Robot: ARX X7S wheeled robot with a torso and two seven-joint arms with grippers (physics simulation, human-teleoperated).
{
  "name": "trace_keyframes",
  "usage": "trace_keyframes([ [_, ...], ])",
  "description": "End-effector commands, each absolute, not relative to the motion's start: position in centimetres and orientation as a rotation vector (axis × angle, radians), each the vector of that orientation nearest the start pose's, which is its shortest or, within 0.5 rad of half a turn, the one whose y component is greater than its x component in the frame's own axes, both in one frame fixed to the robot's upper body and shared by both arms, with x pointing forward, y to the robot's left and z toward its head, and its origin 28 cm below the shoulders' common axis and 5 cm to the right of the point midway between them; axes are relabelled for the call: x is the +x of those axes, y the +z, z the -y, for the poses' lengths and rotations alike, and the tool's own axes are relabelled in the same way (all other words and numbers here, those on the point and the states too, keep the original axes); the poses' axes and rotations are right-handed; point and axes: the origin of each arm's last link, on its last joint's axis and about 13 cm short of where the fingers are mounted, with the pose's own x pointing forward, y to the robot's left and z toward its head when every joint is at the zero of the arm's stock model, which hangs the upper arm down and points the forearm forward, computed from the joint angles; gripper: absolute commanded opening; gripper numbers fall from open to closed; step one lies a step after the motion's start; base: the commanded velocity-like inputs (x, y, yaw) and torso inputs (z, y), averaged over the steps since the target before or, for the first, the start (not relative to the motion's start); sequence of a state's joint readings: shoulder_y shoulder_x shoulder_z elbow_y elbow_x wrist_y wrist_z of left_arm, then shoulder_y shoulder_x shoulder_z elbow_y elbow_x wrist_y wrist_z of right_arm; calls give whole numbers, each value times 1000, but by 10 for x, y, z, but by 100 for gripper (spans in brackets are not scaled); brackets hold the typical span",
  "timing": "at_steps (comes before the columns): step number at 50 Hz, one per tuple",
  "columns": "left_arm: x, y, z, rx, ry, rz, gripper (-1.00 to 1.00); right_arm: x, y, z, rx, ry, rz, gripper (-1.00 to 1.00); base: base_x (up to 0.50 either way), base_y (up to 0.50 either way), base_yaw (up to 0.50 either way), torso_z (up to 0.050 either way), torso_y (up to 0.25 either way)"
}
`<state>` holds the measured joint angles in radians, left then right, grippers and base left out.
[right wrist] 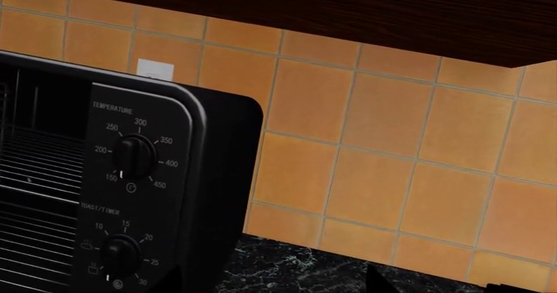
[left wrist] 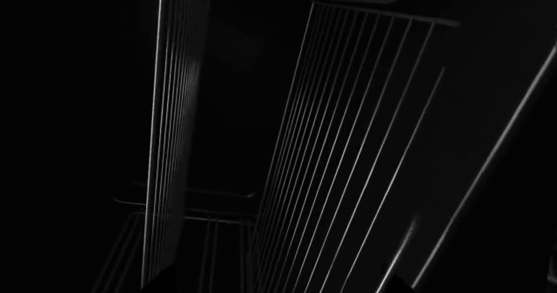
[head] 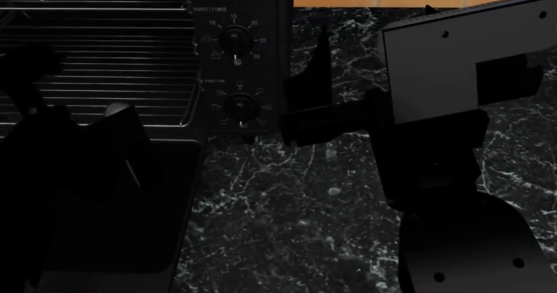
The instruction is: Fully slide the toaster oven bottom rack0 out.
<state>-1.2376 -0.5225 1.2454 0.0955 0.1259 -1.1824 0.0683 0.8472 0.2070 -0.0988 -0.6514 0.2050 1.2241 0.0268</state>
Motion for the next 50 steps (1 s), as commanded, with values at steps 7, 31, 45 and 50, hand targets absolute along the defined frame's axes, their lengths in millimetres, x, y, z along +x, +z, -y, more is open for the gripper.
trace_keyframes([
  [7, 344, 194, -232, 1349, -113, -283, -100, 265, 265, 109, -175, 115, 246, 100, -6, 0, 2, -2, 0],
  [31, 265, 195, -233, 1319, -19, -93, -100, 266, 265, 107, -176, 121, 248, 100, -12, 2, 8, -2, 2],
  [45, 213, 187, -233, 1335, 25, 21, -100, 265, 266, 107, -175, 123, 251, 100, -14, 2, 9, -1, 4],
  [50, 197, 191, -231, 1341, 41, 45, -100, 265, 267, 107, -174, 121, 253, 100, -16, 3, 11, -2, 2],
])
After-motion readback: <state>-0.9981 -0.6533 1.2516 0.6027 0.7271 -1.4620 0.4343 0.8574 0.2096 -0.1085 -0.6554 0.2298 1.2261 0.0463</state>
